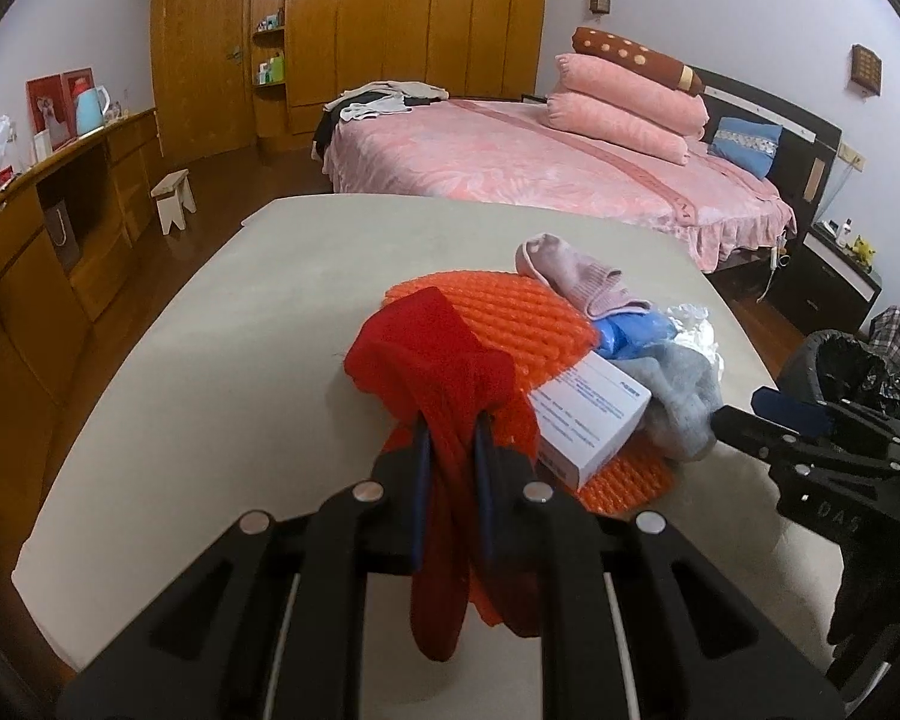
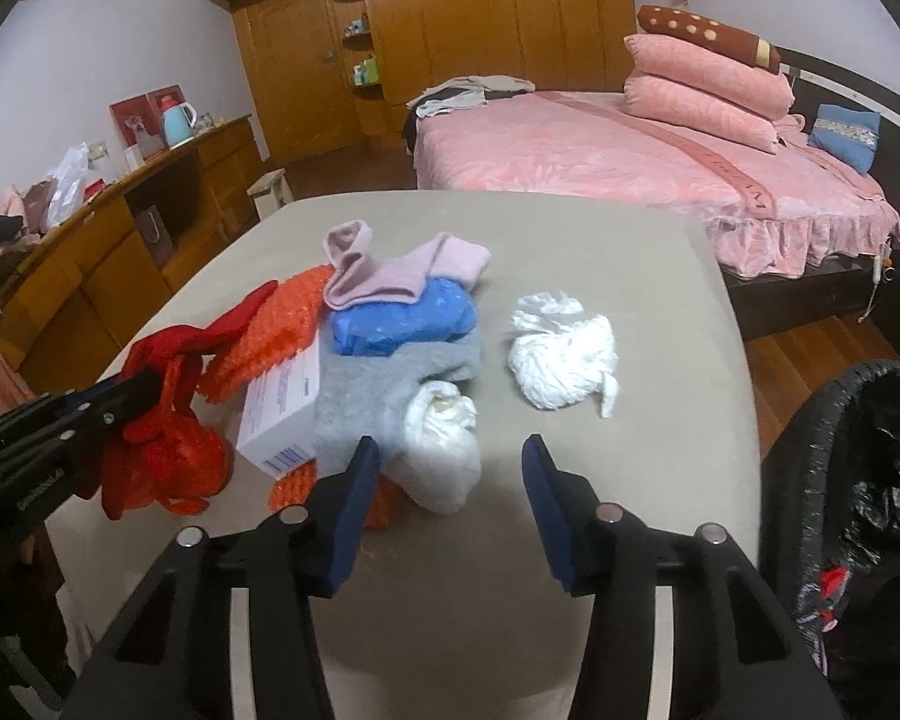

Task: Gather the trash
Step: 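Grasp the red cloth with the left tool while the right tool grasps the white tissue, then move both tools over the bin and release the red cloth and white tissue, then grasp the red plastic bag with the left tool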

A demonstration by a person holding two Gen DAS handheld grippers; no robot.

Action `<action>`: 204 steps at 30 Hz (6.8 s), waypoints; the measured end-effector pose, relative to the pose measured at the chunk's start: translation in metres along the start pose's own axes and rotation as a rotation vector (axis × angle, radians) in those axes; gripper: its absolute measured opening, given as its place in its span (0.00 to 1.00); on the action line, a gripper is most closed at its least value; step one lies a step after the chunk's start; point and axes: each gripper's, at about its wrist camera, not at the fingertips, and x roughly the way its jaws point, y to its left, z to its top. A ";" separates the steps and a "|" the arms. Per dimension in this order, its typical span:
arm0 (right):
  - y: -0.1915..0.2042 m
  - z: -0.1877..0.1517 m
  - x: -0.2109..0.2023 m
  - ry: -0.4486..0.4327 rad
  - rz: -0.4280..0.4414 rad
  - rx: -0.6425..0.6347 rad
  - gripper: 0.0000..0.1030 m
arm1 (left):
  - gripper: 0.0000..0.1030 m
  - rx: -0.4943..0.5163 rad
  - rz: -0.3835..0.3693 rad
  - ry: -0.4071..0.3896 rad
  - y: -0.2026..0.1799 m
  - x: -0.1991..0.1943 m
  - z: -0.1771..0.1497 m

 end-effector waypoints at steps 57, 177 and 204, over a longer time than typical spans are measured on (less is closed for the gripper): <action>-0.046 0.020 -0.112 -0.136 -0.080 0.090 0.25 | 0.12 0.119 -0.194 -0.173 -0.090 -0.088 0.032; -0.048 -0.016 -0.044 -0.078 -0.156 0.071 0.89 | 0.57 0.034 -0.075 0.105 -0.043 0.042 -0.031; -0.009 0.009 -0.030 -0.112 -0.092 0.031 0.78 | 0.40 -0.029 0.057 -0.036 0.008 -0.021 -0.008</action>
